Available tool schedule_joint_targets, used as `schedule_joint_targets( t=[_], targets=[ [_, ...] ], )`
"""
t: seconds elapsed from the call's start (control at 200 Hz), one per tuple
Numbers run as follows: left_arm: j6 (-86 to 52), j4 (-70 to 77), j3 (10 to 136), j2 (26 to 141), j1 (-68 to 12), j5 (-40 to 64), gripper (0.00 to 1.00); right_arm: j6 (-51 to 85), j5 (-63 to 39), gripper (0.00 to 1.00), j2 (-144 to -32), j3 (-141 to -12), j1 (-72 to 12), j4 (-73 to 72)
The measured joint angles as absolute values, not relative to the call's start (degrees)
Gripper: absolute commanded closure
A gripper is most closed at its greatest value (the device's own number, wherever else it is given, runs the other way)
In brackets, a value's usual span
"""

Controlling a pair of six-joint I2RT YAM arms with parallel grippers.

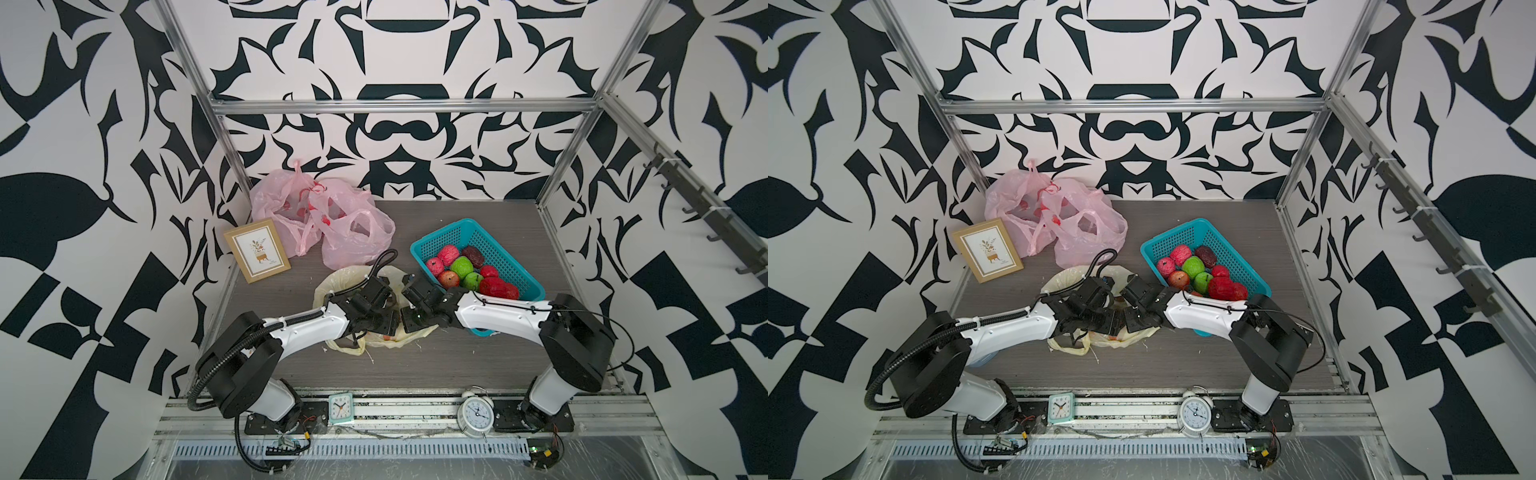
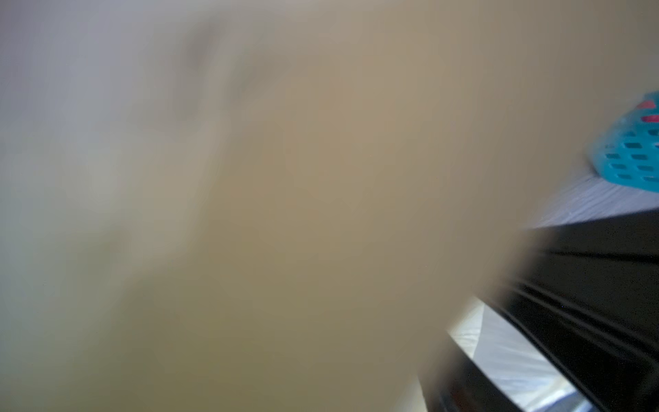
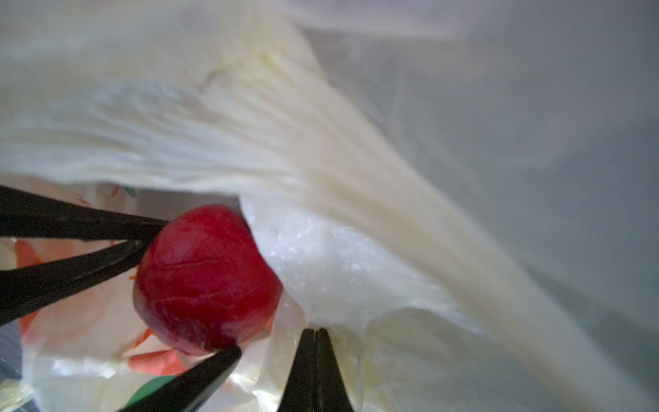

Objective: Untie the knot of a plastic bag & take out the apple
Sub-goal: Pick up the apple from the plastic bag.

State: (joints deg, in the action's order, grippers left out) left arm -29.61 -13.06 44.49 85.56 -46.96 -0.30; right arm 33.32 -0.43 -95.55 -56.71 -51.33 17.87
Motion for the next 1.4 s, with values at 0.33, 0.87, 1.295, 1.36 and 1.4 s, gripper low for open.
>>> schedule_joint_targets(
  t=[0.33, 0.87, 1.295, 1.36, 1.4],
  targets=[
    [-29.76, -12.64, 46.87, 88.58, -46.96, -1.76, 0.32, 33.91, -0.49, 1.00, -95.55, -55.81, -51.33, 17.08],
    [-25.78, -21.10, 52.42, 82.81, -46.33, -3.79, 0.44, 34.17, -0.19, 1.00, -93.43, -55.64, -51.33, 16.27],
    [-19.84, -33.08, 64.01, 68.27, -43.00, -3.86, 0.44, 30.76, -3.38, 0.66, -88.71, -55.64, -50.41, 14.20],
    [-19.00, -33.54, 65.41, 67.13, -42.46, -3.66, 0.43, 28.95, -5.43, 0.60, -86.48, -55.64, -50.37, 13.87],
    [-18.55, -33.69, 66.32, 66.63, -42.15, -3.36, 0.43, 28.23, -7.01, 0.59, -84.51, -55.64, -50.37, 13.58]
  ],
)
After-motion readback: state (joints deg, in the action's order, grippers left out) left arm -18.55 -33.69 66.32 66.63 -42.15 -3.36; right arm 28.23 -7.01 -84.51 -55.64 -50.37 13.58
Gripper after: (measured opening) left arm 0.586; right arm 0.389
